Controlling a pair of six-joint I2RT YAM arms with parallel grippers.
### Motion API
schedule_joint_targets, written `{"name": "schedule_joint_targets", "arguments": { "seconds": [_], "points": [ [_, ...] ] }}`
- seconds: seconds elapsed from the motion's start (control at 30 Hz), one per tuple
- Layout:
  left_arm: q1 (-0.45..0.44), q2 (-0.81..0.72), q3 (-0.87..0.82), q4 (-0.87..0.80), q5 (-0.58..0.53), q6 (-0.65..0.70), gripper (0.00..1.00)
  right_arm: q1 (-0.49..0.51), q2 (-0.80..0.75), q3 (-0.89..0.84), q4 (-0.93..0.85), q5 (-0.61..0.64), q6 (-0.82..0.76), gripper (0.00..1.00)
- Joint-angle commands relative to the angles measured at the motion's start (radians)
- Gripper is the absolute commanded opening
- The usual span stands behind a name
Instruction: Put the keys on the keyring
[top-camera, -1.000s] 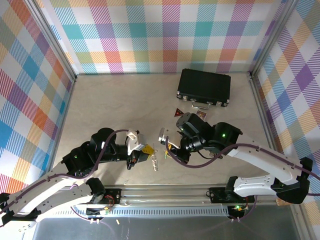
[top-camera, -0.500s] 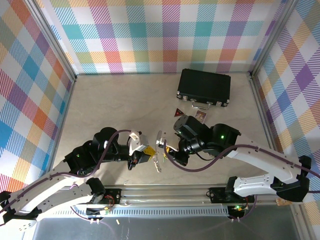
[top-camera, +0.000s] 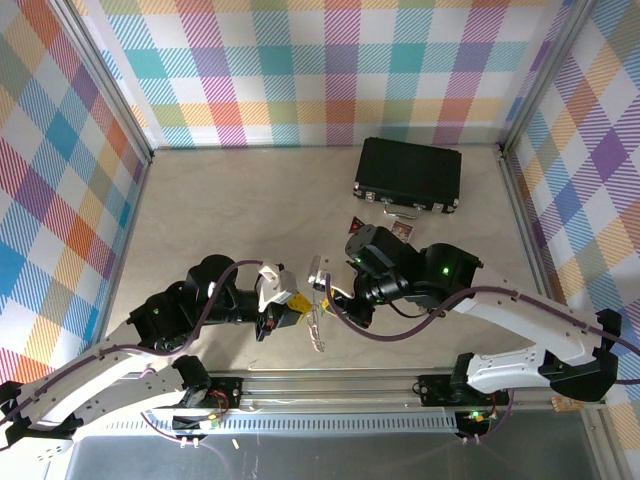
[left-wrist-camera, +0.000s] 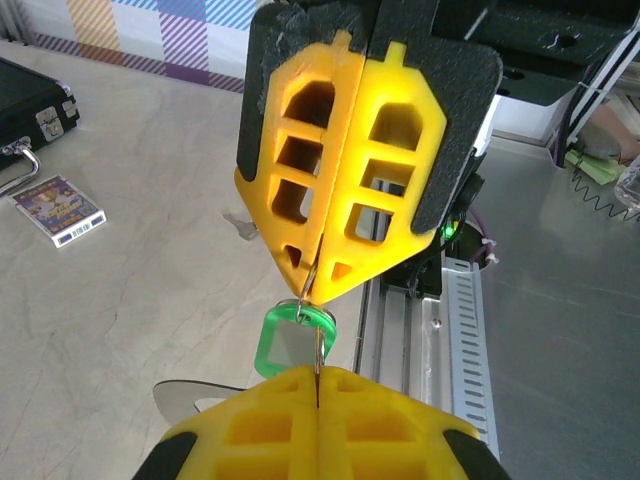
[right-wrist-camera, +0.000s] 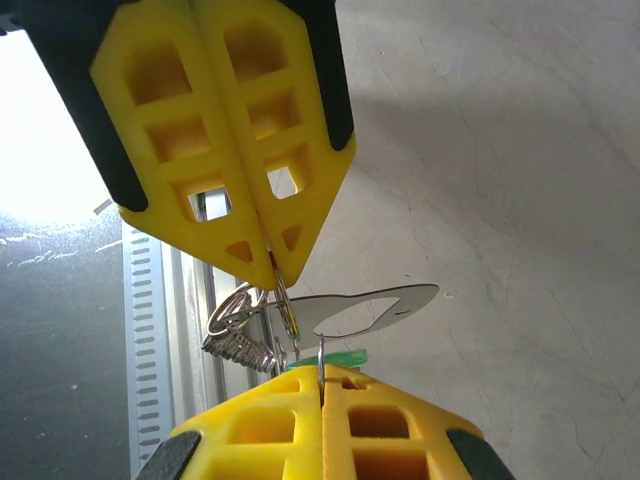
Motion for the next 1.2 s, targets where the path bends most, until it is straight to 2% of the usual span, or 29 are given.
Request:
{"name": "schedule_joint_targets", "arguments": {
  "seconds": [0.0,1.17],
  "points": [
    [-0.013,-0.01,0.018,0.051,0.021,0.003,0.0,0.008,0.009,0.029,-0.013,-0.023,0.023,0.0],
    [-0.016,-0.025,0.02,0.038,0.006,0.009,0.0,0.007,0.017,0.034,0.001,-0.066,0.017,0.0]
  ]
}}
